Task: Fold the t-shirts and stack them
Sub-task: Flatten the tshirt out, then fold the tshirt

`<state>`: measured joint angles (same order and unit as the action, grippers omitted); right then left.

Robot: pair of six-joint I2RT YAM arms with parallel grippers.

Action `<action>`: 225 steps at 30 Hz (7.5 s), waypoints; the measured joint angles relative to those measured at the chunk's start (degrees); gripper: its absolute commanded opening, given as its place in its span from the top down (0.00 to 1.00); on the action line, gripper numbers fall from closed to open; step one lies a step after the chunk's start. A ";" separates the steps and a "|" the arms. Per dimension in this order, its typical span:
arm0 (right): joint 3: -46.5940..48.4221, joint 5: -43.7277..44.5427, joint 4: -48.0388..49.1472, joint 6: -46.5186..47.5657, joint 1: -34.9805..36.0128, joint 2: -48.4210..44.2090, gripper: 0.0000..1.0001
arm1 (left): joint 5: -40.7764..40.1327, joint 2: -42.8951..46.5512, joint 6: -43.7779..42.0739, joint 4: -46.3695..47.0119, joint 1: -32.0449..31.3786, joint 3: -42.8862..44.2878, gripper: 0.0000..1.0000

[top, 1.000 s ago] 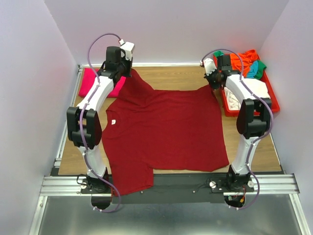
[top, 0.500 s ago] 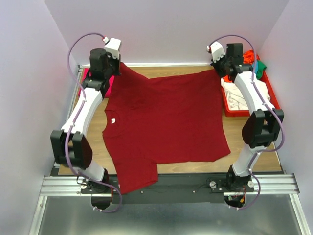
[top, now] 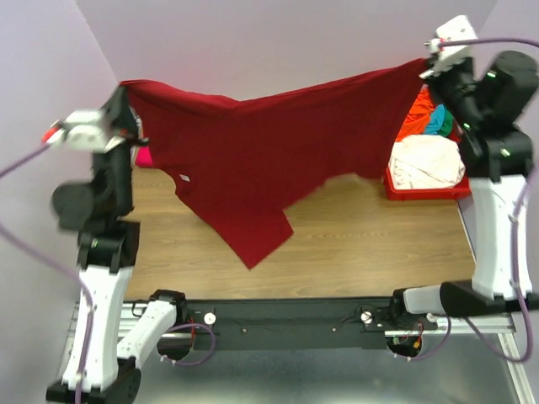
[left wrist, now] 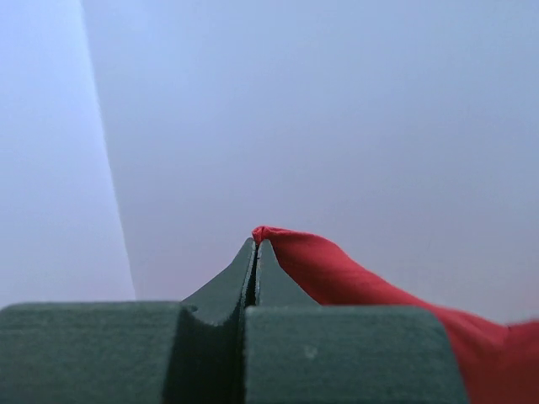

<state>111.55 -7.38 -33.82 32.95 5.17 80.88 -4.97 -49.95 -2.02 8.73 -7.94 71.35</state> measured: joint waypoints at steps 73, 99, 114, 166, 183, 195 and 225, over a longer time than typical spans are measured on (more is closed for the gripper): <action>-8.31 -10.27 21.24 -8.87 -6.45 44.17 0.99 | 14.58 -58.95 7.37 11.50 12.24 12.50 1.00; -8.00 -13.40 21.75 -7.30 -6.38 45.42 0.99 | 20.24 -58.97 7.69 8.26 12.50 9.40 1.00; -13.20 -13.84 22.21 -5.92 -6.38 42.84 0.99 | 20.68 -50.66 9.20 8.98 12.50 0.48 1.00; -22.27 -11.30 23.47 -3.80 -6.38 39.85 0.99 | 17.75 -26.05 21.66 8.72 11.21 -28.76 1.00; -26.01 -9.70 23.45 -0.48 -5.79 37.18 0.36 | 17.55 -24.59 22.27 3.91 11.19 -29.18 0.37; -27.30 -10.36 22.99 0.09 -6.10 29.66 0.32 | 19.39 -15.39 18.73 0.70 11.19 -27.85 0.25; -45.09 -38.71 3.85 -4.22 -1.75 10.12 0.36 | 18.67 -59.47 -1.42 -27.93 -0.92 3.43 0.59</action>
<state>66.46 -46.09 -29.98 28.73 3.42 91.00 13.69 -109.43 -3.44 -19.20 -8.86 74.78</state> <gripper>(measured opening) 0.642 0.517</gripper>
